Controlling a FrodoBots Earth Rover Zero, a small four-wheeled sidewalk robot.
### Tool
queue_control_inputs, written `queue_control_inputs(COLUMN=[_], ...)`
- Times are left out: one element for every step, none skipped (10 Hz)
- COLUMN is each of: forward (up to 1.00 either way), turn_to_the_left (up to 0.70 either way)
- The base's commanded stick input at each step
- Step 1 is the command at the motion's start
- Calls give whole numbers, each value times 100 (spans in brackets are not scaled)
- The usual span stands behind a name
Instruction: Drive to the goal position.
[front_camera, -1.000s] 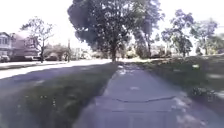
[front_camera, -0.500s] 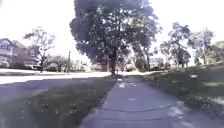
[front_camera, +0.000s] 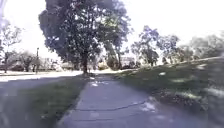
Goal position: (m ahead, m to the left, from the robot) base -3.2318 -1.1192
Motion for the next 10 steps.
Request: queue_control_inputs(forward=[-4,-4,-4,-4,-4,-4,-4,-4,-4,-4], turn_to_the_left=[-70,-70,-70,-70,-70,-70,-69,-15,24,65])
